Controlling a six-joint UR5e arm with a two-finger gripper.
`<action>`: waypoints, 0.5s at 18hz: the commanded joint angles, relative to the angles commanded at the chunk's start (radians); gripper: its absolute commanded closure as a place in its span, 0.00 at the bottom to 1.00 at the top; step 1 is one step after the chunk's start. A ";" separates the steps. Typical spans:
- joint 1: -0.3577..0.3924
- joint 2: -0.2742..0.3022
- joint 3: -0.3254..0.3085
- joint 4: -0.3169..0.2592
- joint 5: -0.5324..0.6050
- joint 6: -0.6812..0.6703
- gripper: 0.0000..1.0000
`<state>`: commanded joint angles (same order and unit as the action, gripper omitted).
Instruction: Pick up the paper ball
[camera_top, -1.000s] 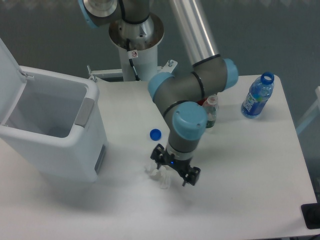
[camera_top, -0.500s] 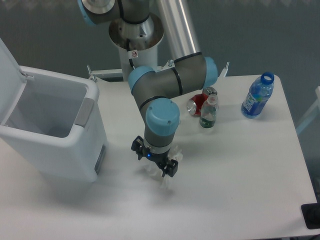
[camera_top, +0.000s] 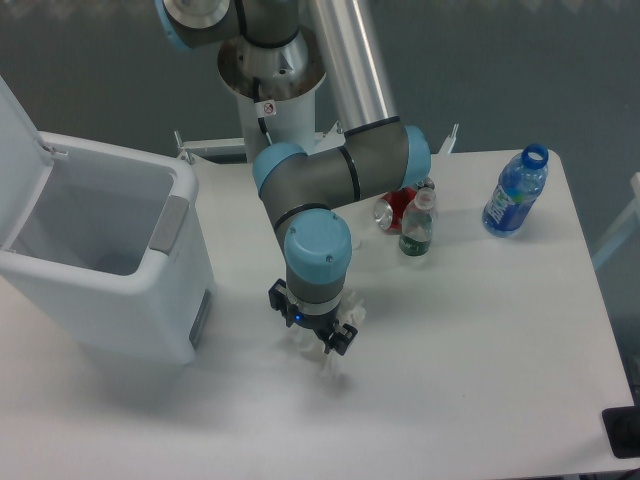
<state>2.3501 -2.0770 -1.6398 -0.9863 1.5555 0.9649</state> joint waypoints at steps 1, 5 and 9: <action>-0.002 0.000 0.003 0.000 0.000 -0.003 0.71; 0.000 0.005 0.029 0.000 -0.002 -0.005 1.00; 0.000 0.005 0.061 0.000 -0.002 -0.078 1.00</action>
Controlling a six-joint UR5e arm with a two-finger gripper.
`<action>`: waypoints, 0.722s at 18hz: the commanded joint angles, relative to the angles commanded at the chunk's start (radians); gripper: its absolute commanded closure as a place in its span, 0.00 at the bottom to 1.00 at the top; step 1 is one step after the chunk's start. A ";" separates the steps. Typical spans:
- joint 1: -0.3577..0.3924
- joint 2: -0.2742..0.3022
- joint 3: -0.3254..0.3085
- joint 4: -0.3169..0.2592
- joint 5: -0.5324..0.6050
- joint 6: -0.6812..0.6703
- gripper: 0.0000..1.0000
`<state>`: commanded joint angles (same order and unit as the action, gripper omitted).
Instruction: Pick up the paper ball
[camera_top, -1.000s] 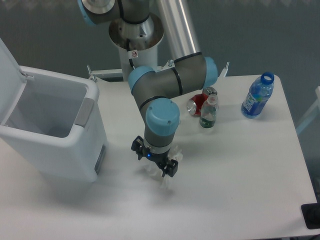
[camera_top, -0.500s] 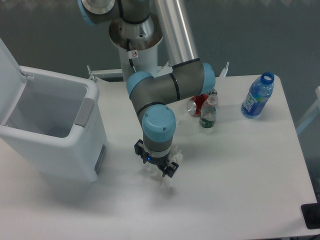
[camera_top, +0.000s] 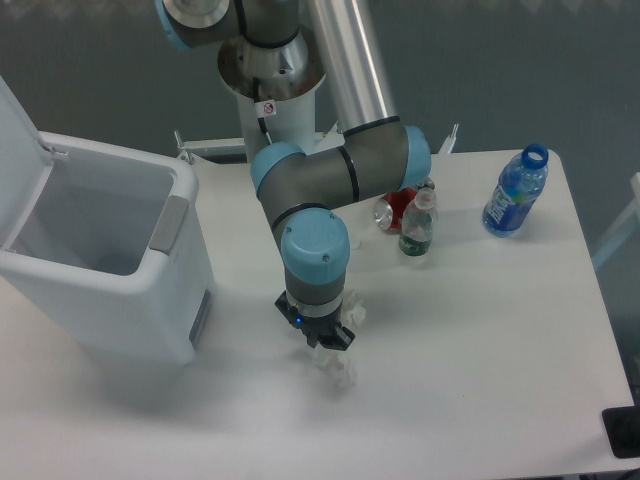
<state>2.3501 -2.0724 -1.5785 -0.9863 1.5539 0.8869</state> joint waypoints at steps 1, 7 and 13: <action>0.002 0.000 0.006 0.000 0.000 -0.012 1.00; 0.008 0.002 0.015 -0.003 -0.003 -0.013 1.00; 0.005 -0.018 0.003 -0.002 0.002 0.026 0.46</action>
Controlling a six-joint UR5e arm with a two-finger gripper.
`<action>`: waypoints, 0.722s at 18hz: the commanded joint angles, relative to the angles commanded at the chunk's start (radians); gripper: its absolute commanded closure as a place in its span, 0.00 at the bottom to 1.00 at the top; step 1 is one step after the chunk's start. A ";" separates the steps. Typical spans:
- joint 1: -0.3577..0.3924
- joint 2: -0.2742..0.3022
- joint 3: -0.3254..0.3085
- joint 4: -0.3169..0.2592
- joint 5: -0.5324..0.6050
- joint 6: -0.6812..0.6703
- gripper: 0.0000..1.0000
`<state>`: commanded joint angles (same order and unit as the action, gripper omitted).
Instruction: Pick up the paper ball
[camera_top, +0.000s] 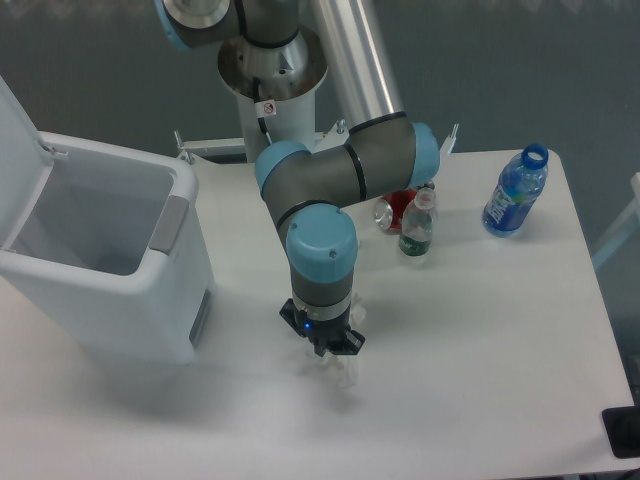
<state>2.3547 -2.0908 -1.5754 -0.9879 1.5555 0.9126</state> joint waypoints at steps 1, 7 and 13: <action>0.000 -0.005 0.000 0.000 0.002 0.003 0.42; -0.006 -0.021 0.000 0.002 0.003 0.002 0.42; -0.015 -0.028 -0.005 0.003 0.049 0.006 0.58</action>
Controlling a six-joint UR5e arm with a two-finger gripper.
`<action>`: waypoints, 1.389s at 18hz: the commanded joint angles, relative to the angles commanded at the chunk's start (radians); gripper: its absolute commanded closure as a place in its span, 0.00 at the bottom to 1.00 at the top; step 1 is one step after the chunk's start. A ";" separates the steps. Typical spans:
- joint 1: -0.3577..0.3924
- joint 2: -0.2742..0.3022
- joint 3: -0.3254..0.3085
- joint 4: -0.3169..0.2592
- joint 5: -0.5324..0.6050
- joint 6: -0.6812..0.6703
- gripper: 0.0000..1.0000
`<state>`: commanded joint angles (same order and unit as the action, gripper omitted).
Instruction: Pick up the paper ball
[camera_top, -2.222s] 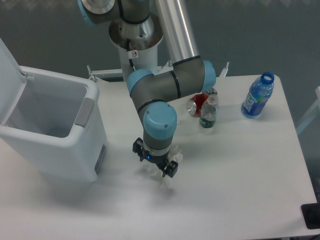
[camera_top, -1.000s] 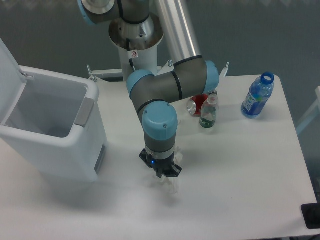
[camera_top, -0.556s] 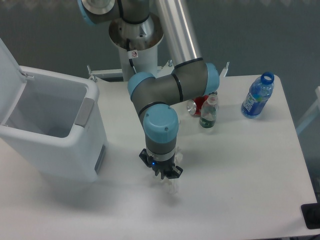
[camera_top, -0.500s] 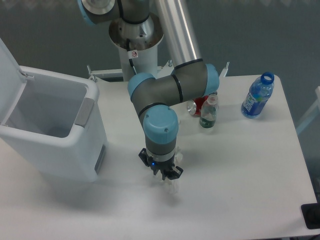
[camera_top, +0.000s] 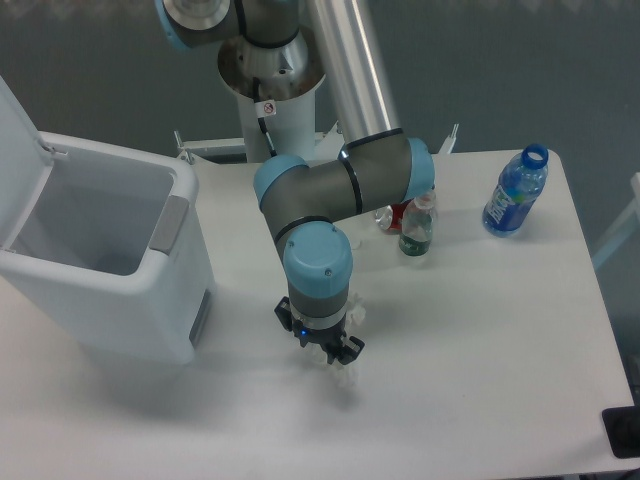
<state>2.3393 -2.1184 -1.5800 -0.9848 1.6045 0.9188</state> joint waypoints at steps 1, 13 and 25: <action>0.000 0.000 0.000 0.000 0.000 0.000 0.65; 0.009 0.015 0.018 -0.002 -0.005 -0.009 1.00; 0.159 0.080 0.228 -0.184 -0.093 0.064 1.00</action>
<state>2.4988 -2.0387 -1.3516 -1.1689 1.5111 0.9833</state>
